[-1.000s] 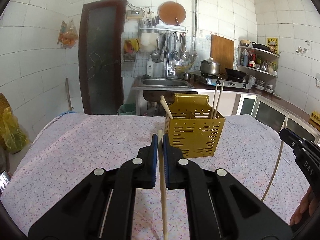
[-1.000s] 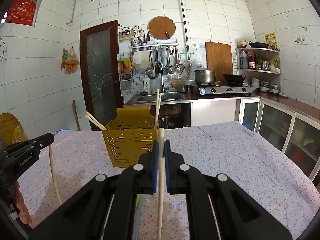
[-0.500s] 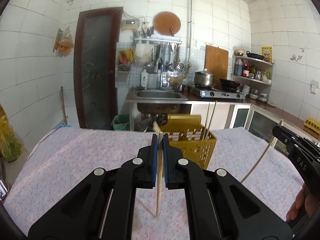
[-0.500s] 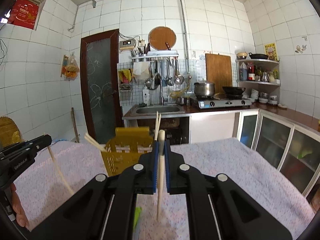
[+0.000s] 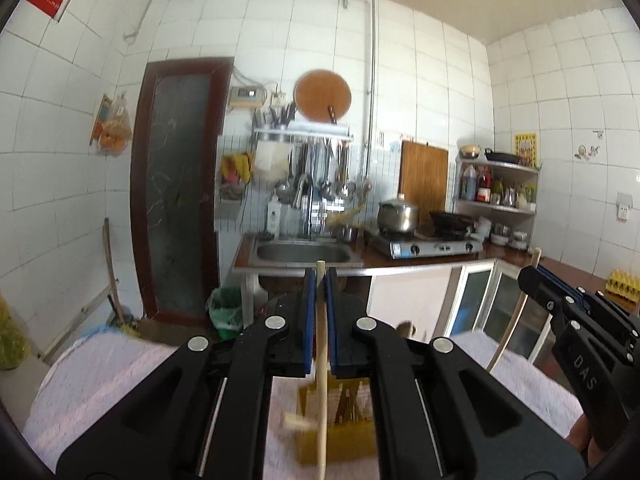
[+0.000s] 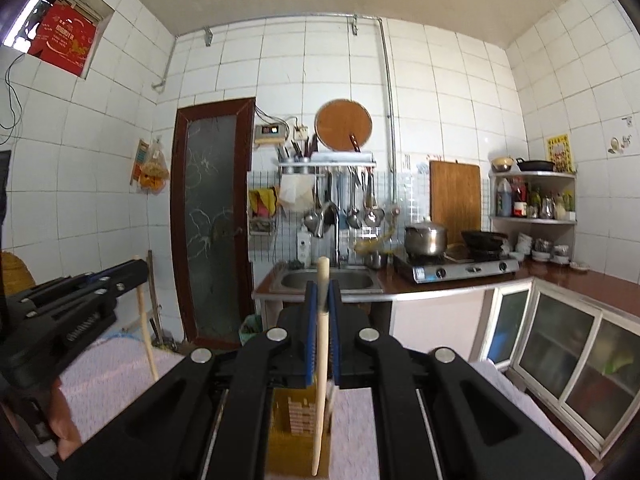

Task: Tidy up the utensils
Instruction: 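Carry both chopsticks over the yellow caddy, lower them in and open both grippers, then grasp the green frog-handled fork with the right gripper while the left gripper grasps a chopstick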

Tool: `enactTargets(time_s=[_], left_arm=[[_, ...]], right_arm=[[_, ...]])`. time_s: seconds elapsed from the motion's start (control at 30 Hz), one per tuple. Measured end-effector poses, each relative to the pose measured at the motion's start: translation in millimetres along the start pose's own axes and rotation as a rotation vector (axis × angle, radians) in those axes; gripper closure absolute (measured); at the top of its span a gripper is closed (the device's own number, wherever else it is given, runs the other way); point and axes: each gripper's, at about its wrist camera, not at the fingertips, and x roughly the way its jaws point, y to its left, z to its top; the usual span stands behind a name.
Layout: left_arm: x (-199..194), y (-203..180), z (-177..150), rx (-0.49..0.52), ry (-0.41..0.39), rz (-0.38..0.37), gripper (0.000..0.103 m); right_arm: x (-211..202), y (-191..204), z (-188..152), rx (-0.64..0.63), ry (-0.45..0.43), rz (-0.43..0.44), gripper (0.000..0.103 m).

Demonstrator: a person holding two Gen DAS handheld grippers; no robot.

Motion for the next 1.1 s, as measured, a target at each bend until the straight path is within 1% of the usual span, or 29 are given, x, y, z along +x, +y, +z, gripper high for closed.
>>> enactTargets(time_s=[0.1,0.23,0.33,0.47,0.6,0.67,0.7,0.73,0.77,0.8,0.83,0.9,0.93,1.0,1.1], left_arm=[[23,-2,8,-0.001,-0.023,0.001,0.099],[55,-2,7,-0.012,-0.039,-0.002,0.099],[82,-1,-6,-0.027,0.004,-0.012,0.099],[108,1,-39,-0.028,0.080,-0.011,0.099],[117,8,-65,-0.029,0.151,-0.003,0.099],[116,13,-72,-0.033,0.187,-0.001,0.099],[112,16,-73,-0.035,0.191,0.006,0.098],[105,19,-72,-0.035,0.197,0.023,0.087],[100,22,-71,-0.035,0.206,0.031,0.074],[94,25,-69,-0.036,0.215,0.034,0.042],[82,30,-66,-0.042,0.206,0.042,0.022],[56,35,-62,-0.030,0.166,0.072,0.012],[47,35,-62,-0.015,0.171,0.076,0.008],[33,36,-63,0.001,0.194,0.079,0.005],[7,46,-76,-0.016,0.237,0.079,0.005]], right_arm=[[17,4,9,-0.012,-0.025,0.008,0.097],[44,4,9,-0.003,-0.018,0.024,0.097],[67,1,-6,0.006,0.016,0.039,0.097],[94,-1,-38,0.010,0.091,0.049,0.097],[109,-3,-67,0.013,0.177,0.062,0.097],[107,-6,-73,0.016,0.186,0.047,0.096],[104,-8,-74,0.012,0.191,0.025,0.093],[101,-10,-74,0.011,0.194,0.009,0.087],[94,-13,-73,0.018,0.194,-0.009,0.059],[86,-18,-70,0.033,0.188,-0.021,0.037],[79,-21,-69,0.043,0.181,-0.030,0.036],[62,-26,-65,0.036,0.192,-0.055,0.036],[58,-28,-65,0.033,0.202,-0.063,0.035],[45,-33,-67,0.042,0.240,-0.083,0.029],[25,-37,-81,0.073,0.296,-0.095,0.026]])
